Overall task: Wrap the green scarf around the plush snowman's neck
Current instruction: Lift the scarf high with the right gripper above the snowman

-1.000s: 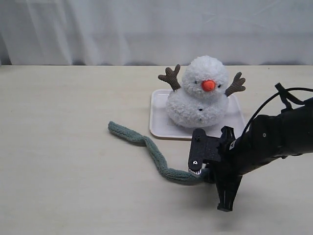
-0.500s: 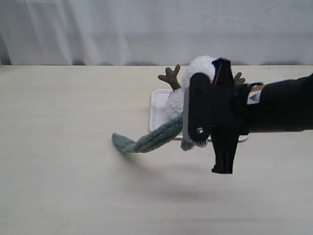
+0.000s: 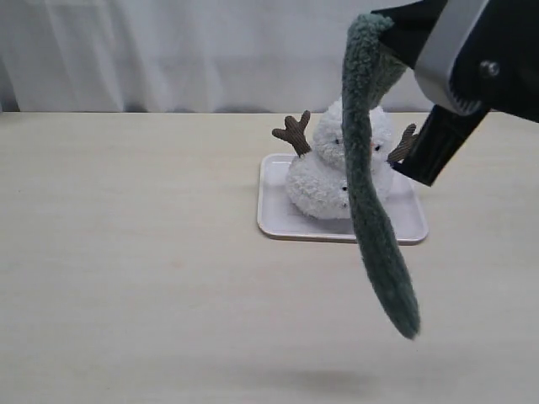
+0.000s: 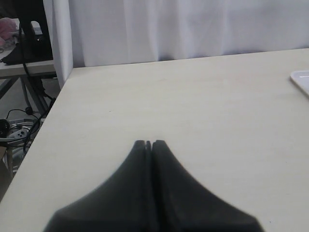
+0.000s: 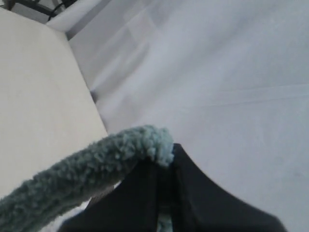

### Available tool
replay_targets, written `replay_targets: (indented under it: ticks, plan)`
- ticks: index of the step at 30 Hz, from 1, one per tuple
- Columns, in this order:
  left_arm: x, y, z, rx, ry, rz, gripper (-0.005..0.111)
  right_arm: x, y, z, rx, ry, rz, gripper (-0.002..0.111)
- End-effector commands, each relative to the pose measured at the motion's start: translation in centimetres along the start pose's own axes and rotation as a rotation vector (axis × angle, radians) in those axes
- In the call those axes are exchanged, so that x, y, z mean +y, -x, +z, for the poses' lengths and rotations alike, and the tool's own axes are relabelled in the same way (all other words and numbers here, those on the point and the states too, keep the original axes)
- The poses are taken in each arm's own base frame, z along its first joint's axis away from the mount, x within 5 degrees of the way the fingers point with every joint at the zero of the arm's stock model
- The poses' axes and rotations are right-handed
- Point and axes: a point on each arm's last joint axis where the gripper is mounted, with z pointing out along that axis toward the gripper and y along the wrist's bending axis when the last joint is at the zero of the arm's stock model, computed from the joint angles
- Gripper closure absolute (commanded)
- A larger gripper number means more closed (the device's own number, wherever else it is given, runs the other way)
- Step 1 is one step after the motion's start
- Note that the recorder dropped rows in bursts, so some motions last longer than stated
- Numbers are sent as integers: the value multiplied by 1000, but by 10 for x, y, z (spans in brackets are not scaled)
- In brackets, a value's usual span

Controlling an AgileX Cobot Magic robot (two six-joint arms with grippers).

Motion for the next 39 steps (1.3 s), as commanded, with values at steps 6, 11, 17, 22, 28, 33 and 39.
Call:
replay_targets:
  ticks: [6,11,17,22,28,33,39]
  plan:
    - [0,0,0,-12,2,0,107,-2,-33,58,62,-162,18,104]
    - [0,0,0,-12,2,0,107,-9,-68,76,164,-244,78,104]
    - [0,0,0,-12,2,0,107,-19,-100,86,255,-288,99,104]
    - [0,0,0,-12,2,0,107,-24,-111,105,330,-193,236,104]
    - [0,0,0,-12,2,0,107,-33,-102,128,352,1,325,104]
    - [0,0,0,-12,2,0,107,-47,-95,146,357,63,439,104]
    - [0,0,0,-12,2,0,107,-57,-108,170,516,91,491,104]
